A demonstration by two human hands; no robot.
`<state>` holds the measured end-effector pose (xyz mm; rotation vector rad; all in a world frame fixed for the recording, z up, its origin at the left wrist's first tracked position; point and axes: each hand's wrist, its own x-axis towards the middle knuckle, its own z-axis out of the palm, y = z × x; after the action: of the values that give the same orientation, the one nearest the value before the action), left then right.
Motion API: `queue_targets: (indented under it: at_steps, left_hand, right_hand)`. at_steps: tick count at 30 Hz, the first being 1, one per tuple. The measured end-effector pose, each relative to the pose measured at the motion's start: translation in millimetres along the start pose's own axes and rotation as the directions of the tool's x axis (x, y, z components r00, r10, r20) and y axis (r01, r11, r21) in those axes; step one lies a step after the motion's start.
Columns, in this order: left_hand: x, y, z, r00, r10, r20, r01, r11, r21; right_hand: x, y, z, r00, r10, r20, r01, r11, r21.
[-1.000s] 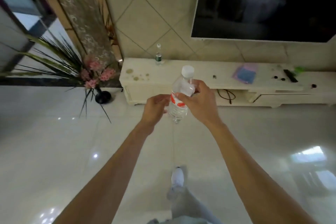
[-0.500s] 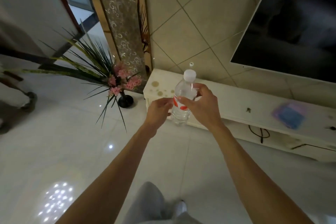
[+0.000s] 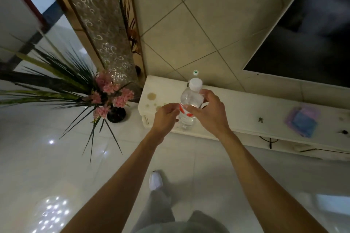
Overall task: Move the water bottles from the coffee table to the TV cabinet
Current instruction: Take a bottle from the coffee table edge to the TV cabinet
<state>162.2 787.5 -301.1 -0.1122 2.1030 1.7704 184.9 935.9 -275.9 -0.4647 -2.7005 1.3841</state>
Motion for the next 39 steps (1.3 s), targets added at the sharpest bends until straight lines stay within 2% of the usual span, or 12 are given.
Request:
queue_targets:
  at_steps: [5, 14, 22, 32, 39]
  left_hand:
    - [65, 6, -11, 0.997, -0.03, 0.077, 0.028, 0.999, 0.024]
    - [156, -5, 5, 0.975, -0.173, 0.138, 0.154, 0.978, 0.139]
    - [247, -16, 36, 0.964, -0.244, 0.103, 0.206, 0.936, 0.286]
    - [345, -83, 74, 0.918, -0.382, 0.105, 0.329, 0.884, 0.331]
    - [405, -147, 98, 0.919, -0.382, 0.098, 0.332, 0.883, 0.331]
  right_hand:
    - [52, 2, 17, 0.998, 0.05, -0.04, -0.05, 0.999, -0.001]
    - [125, 34, 33, 0.99, 0.14, 0.008, -0.14, 0.99, -0.007]
    - [221, 86, 49, 0.985, 0.15, 0.091, -0.146, 0.988, -0.041]
    - [293, 175, 101, 0.98, 0.183, 0.075, -0.185, 0.982, 0.024]
    - [326, 258, 153, 0.979, 0.201, 0.037, -0.203, 0.979, 0.031]
